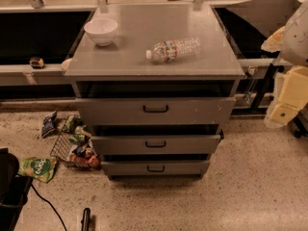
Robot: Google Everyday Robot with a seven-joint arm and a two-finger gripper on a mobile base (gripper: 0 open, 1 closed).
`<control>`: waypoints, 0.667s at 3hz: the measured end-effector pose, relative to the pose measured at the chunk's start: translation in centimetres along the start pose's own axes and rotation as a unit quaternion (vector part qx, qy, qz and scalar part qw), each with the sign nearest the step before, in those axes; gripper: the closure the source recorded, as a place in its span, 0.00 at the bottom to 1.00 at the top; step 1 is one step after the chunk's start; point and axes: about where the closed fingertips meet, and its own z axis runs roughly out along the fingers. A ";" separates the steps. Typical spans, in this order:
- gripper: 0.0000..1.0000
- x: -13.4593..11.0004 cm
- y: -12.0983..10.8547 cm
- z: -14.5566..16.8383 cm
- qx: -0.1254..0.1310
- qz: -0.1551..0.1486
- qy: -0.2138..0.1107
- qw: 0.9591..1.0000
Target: Open top drawer
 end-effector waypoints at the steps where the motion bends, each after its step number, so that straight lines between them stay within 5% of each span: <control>1: 0.00 0.0 0.0 0.0 0.000 0.000 0.000 1.000; 2: 0.00 -0.6 0.5 3.2 -0.010 -0.041 -0.011 0.999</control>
Offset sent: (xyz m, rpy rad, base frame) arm 0.0188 0.0362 -0.1066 0.0034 0.0237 0.2884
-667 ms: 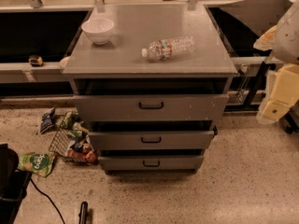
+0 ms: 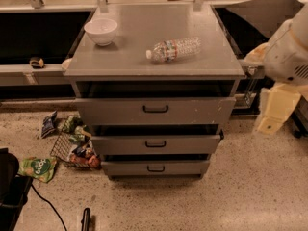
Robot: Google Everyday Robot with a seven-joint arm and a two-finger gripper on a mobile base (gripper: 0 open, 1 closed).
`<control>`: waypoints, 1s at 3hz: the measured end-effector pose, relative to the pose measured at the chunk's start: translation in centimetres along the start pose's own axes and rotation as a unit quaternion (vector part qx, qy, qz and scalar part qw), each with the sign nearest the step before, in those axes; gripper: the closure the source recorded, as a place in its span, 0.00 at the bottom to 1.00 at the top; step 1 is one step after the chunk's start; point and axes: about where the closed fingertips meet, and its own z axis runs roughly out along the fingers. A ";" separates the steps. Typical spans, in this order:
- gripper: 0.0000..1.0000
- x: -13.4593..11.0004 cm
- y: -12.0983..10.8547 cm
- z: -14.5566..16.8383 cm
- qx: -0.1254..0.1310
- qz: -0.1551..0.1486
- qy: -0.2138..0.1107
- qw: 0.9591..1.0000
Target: Open top drawer
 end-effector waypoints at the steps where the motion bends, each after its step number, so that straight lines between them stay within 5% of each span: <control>1: 0.00 -1.2 1.0 6.3 -0.034 -0.059 -0.035 0.997; 2: 0.00 -2.4 1.8 12.0 -0.067 -0.089 -0.072 0.991; 3: 0.00 -2.4 1.8 12.1 -0.067 -0.089 -0.072 0.991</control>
Offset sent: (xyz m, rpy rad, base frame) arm 0.0277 0.0683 -0.1679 0.1822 0.1184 0.3210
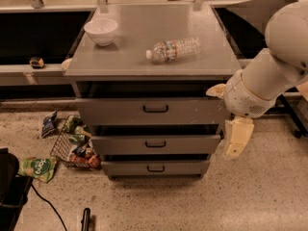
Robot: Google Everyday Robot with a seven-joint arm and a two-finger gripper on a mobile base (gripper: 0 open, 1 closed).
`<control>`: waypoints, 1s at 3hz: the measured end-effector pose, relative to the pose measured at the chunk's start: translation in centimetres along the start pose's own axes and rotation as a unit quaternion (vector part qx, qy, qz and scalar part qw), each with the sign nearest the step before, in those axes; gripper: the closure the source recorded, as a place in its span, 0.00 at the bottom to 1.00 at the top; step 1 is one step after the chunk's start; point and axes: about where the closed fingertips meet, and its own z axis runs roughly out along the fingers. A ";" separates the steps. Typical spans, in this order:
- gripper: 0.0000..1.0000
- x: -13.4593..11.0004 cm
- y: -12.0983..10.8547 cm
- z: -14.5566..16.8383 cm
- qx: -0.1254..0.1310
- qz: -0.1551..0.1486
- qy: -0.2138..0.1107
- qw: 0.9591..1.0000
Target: Open top drawer
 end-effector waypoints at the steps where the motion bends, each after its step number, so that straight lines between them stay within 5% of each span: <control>1: 0.00 1.3 -1.4 3.5 -0.003 -0.017 0.010 1.000; 3: 0.00 4.0 -7.4 10.9 0.017 -0.088 0.035 0.995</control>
Offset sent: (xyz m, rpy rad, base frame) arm 0.1047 -0.0020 -0.1282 -0.1262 -0.0886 0.1973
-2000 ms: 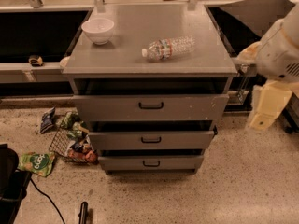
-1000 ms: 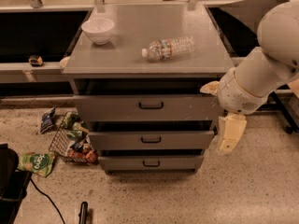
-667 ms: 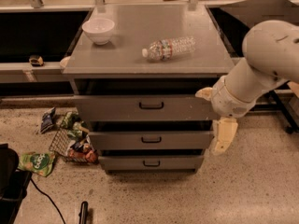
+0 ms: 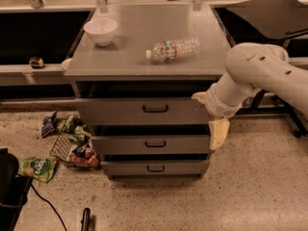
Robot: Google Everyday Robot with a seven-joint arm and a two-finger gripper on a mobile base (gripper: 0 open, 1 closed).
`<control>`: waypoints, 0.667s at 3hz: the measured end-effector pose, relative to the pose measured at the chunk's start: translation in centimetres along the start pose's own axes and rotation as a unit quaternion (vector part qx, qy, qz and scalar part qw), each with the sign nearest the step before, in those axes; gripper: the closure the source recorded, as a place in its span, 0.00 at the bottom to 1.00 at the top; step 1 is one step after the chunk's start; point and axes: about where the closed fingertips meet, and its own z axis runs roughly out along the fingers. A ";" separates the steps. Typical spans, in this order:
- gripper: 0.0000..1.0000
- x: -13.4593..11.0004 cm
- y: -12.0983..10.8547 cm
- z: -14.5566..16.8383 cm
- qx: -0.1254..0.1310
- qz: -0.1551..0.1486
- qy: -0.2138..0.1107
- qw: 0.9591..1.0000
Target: Open top drawer
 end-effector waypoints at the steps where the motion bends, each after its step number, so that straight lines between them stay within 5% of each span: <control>1: 0.00 1.4 -3.0 2.8 0.014 -0.010 0.000 1.000; 2: 0.00 1.4 -3.0 2.8 0.014 -0.010 0.000 1.000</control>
Offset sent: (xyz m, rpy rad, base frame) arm 0.0303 -0.0008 -0.0171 -0.0010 -0.0285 0.0120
